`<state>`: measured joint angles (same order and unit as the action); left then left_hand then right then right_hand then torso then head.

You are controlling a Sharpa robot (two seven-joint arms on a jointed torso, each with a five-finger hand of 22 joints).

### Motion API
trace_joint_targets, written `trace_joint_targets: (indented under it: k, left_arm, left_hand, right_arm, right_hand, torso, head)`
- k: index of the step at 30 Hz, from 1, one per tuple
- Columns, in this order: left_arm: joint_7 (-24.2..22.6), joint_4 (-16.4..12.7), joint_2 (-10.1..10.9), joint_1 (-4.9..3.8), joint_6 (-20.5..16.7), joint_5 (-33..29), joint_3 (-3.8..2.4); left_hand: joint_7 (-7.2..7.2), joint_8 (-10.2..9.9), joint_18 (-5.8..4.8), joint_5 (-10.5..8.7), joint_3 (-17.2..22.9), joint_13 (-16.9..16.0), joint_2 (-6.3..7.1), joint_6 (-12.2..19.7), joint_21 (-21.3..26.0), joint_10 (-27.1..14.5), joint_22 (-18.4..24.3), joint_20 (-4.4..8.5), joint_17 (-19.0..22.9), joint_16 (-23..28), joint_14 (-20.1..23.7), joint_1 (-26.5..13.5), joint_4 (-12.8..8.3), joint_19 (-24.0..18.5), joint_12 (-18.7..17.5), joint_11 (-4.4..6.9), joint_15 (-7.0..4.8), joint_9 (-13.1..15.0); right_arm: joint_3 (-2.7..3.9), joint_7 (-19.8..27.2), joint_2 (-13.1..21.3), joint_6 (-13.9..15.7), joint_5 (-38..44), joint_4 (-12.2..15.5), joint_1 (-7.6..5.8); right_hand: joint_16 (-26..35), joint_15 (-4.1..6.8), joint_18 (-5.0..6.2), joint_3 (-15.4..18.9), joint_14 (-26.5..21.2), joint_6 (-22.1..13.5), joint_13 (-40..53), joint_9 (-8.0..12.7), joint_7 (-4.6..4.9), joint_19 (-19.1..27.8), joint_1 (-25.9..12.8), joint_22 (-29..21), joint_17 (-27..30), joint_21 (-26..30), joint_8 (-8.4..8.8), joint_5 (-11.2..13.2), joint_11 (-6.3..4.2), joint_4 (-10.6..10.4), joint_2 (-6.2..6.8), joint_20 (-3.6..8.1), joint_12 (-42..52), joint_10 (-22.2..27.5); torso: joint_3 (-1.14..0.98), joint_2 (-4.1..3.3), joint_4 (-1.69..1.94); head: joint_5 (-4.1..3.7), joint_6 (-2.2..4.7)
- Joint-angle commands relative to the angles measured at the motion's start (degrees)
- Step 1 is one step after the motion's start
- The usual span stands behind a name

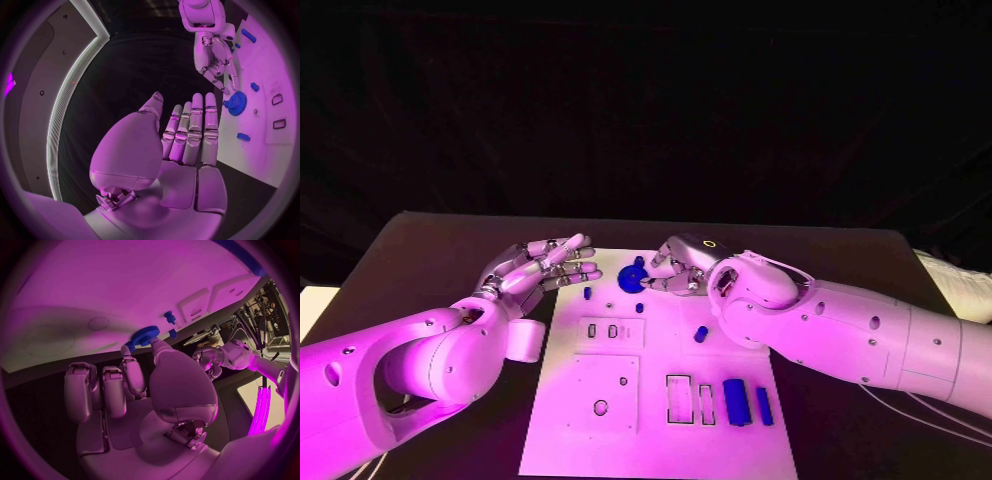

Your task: Assemble the parts on the task board

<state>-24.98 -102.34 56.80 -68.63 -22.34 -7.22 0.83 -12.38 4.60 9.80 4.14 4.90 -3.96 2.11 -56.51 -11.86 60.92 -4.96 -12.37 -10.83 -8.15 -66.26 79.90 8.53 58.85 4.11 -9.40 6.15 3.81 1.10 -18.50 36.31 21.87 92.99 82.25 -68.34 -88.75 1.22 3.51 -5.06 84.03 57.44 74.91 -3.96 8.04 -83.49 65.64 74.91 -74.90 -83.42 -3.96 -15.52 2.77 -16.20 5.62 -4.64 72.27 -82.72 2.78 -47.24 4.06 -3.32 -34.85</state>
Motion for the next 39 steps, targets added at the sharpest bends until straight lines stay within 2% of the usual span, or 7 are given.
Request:
trace_joint_targets:
  k: [1, 4, 8, 15, 26, 34, 39]
  left_arm:
    - [-0.25, -0.07, 0.04, -0.11, 1.02, -0.01, -0.04]
    - [-0.25, -0.01, 0.08, -0.11, 1.03, -0.01, -0.04]
    - [-0.25, 0.05, 0.11, -0.10, 1.08, -0.16, -0.04]
    - [-0.25, 0.15, 0.13, -0.09, 1.36, -0.25, -0.03]
    - [-0.12, 0.89, -0.44, -0.07, 1.53, -0.27, -0.01]
    - [-0.10, 1.55, -0.67, -0.04, 1.52, -0.27, 0.01]
    - [-0.10, 1.76, -0.68, -0.04, 1.51, -0.27, 0.02]
  left_hand:
    - [-0.29, -0.30, 0.67, -0.21, 0.03, 0.04, -0.51, 0.00, 0.14, -0.13, 0.04, -0.31, -0.05, 0.40, 0.06, -0.11, -0.17, 0.16, -0.24, -0.12, 0.35, -0.02]
    - [-0.29, -0.30, 0.67, -0.21, 0.03, 0.04, -0.51, 0.00, 0.14, -0.13, 0.04, -0.31, -0.05, 0.40, 0.06, -0.11, -0.17, 0.16, -0.24, -0.12, 0.35, -0.02]
    - [-0.31, -0.33, 0.67, -0.21, 0.03, 0.04, -0.52, 0.02, 0.16, -0.15, 0.05, -0.32, -0.07, 0.43, 0.06, -0.10, -0.21, 0.17, -0.26, -0.14, 0.35, -0.02]
    - [-0.31, -0.33, 0.67, -0.21, 0.03, 0.04, -0.53, 0.03, 0.16, -0.16, 0.06, -0.32, -0.08, 0.45, 0.06, -0.09, -0.23, 0.17, -0.26, -0.14, 0.35, -0.03]
    - [-0.29, -0.34, 0.67, -0.21, 0.04, 0.04, -0.55, 0.02, 0.17, -0.15, 0.07, -0.32, -0.10, 0.47, 0.04, -0.07, -0.27, 0.18, -0.26, -0.13, 0.35, -0.02]
    - [-0.29, -0.34, 0.67, -0.21, 0.04, 0.04, -0.55, 0.02, 0.17, -0.15, 0.07, -0.32, -0.11, 0.47, 0.04, -0.06, -0.27, 0.18, -0.26, -0.13, 0.35, -0.02]
    - [-0.29, -0.34, 0.67, -0.21, 0.04, 0.04, -0.55, 0.02, 0.17, -0.15, 0.07, -0.32, -0.11, 0.47, 0.04, -0.06, -0.27, 0.18, -0.26, -0.13, 0.35, -0.02]
  right_arm:
    - [0.34, 6.98, 1.92, 8.90, -5.32, 1.05, 0.02]
    - [0.69, 13.42, 4.72, 9.64, -12.06, 2.05, -0.06]
    - [1.05, 20.52, 9.28, 6.42, -22.59, 3.07, -0.26]
    - [1.22, 26.99, 15.89, 2.88, -29.57, 2.36, 0.31]
    - [1.25, 28.68, 19.66, 2.32, -28.06, 0.19, 2.50]
    - [1.25, 28.73, 19.58, 1.84, -27.45, -1.26, 3.44]
    - [1.25, 28.69, 19.32, 1.48, -27.31, -2.27, 3.86]
  right_hand:
    - [-0.02, -0.04, -0.63, 0.33, 5.51, -0.54, 2.67, 0.06, 0.00, -0.21, 1.72, 1.34, -13.00, -0.27, 0.34, -0.01, 0.27, 0.32, 0.30, -0.13, -0.45, -0.01]
    - [0.11, -0.06, -0.58, 0.33, 5.45, -0.61, 2.31, 0.04, 0.03, -0.07, 4.35, 1.14, -12.79, -0.15, 0.29, 0.14, 0.29, 1.23, 0.02, -0.20, -1.10, 0.30]
    - [0.00, 0.11, -0.57, -0.54, 5.49, 0.07, 2.29, -0.07, -0.13, -0.02, 9.74, 1.15, -12.99, -0.12, 0.08, -0.02, 0.07, 4.39, -0.39, -0.08, -1.27, 0.40]
    - [-0.11, 0.29, -0.57, -0.61, 5.53, 1.29, 2.07, -0.10, -0.29, 0.05, 14.20, 1.14, -13.18, -0.09, 0.05, 1.30, -0.14, 8.28, 0.86, 0.12, -1.75, 0.55]
    - [-0.02, 0.17, -0.53, 0.48, 5.50, 0.25, 1.61, 0.13, -0.12, 0.22, 14.34, 0.91, -13.05, 0.04, 0.43, 2.20, 0.02, 8.94, 1.63, 0.04, -2.56, 0.83]
    - [-0.08, 0.09, -0.51, 1.11, 5.52, -0.30, 1.45, 0.17, -0.03, 0.28, 14.04, 0.84, -13.15, 0.09, 0.45, 2.48, 0.11, 8.87, 1.77, -0.03, -2.83, 0.93]
    - [-0.08, 0.09, -0.51, 1.11, 5.52, -0.30, 1.45, 0.17, -0.03, 0.28, 14.04, 0.84, -13.15, 0.09, 0.45, 2.48, 0.11, 8.87, 1.77, -0.03, -2.83, 0.93]
  torso:
    - [0.01, 0.07, -0.06]
    - [0.04, 0.17, -0.20]
    - [-0.09, 0.30, -0.57]
    - [-0.65, 0.32, -1.43]
    - [-1.39, 0.44, -1.77]
    - [-1.59, 0.36, -1.64]
    - [-1.52, 0.39, -1.66]
  head:
    - [0.05, 0.14]
    - [0.04, 0.14]
    - [0.00, 0.20]
    - [-0.12, 0.42]
    - [-0.44, 0.74]
    - [-0.42, 0.33]
    - [-0.48, 0.13]
